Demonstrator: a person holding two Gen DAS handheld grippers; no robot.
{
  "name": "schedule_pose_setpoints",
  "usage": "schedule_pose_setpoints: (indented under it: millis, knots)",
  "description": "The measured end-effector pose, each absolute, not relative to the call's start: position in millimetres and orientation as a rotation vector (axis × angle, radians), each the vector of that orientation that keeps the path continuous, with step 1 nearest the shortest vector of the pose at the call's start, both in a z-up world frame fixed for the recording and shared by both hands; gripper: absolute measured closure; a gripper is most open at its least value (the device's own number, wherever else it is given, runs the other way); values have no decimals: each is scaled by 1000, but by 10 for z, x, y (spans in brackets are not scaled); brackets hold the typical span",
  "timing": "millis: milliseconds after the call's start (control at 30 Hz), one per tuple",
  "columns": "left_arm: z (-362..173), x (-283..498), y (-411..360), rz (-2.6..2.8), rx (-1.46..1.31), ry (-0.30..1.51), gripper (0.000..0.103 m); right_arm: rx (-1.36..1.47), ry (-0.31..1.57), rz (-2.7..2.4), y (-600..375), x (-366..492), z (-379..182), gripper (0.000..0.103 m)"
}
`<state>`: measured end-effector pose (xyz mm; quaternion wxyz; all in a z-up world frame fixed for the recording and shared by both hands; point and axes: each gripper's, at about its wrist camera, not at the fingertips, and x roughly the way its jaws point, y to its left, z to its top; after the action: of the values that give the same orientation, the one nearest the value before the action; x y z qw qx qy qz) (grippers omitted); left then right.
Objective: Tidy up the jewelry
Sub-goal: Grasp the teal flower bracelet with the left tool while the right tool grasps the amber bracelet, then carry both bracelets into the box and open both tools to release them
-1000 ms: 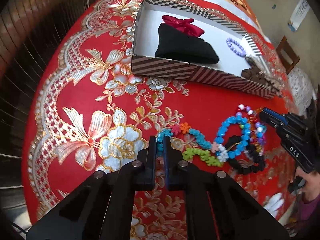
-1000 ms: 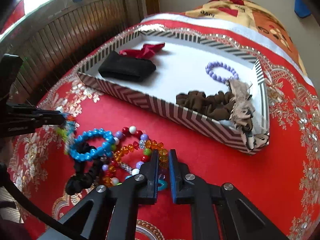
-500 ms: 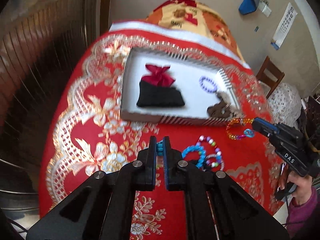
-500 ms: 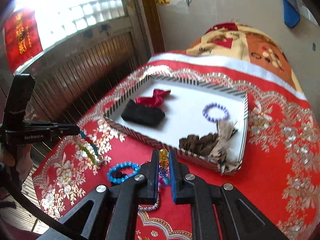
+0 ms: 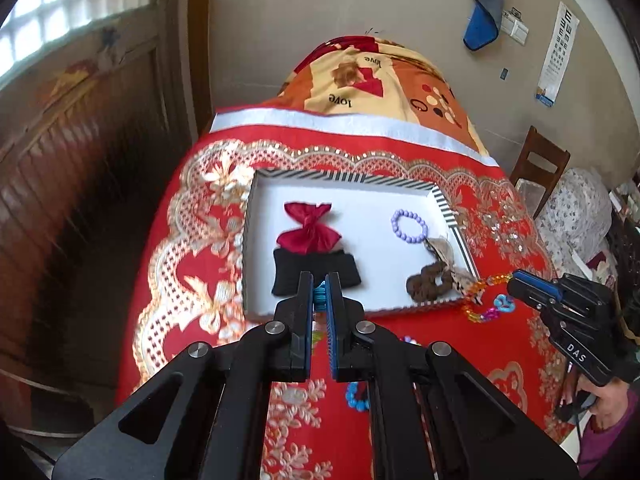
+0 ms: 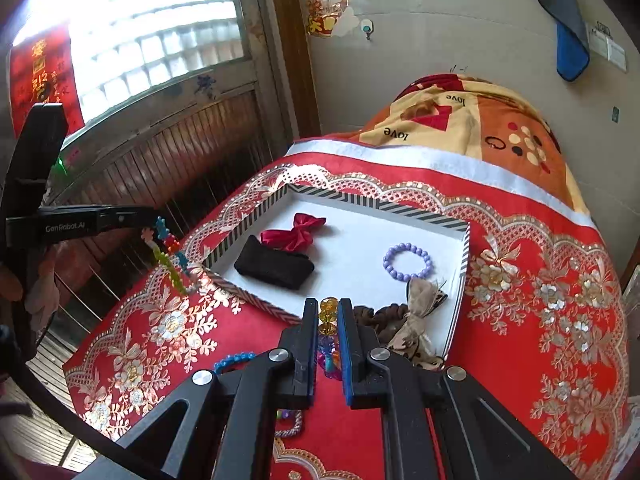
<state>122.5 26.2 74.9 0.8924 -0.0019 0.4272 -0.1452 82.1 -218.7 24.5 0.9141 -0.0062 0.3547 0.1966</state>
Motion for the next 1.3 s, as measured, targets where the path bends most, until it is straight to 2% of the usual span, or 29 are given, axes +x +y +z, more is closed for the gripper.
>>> schedule_pose_setpoints:
  millis: [767, 1300]
  knots:
    - [601, 2186, -179, -340, 97, 903, 98, -32, 764, 361, -2192, 1515, 223, 95]
    - [361, 2918, -334, -332, 42, 941, 98, -15, 826, 392, -1990, 2217, 19, 94]
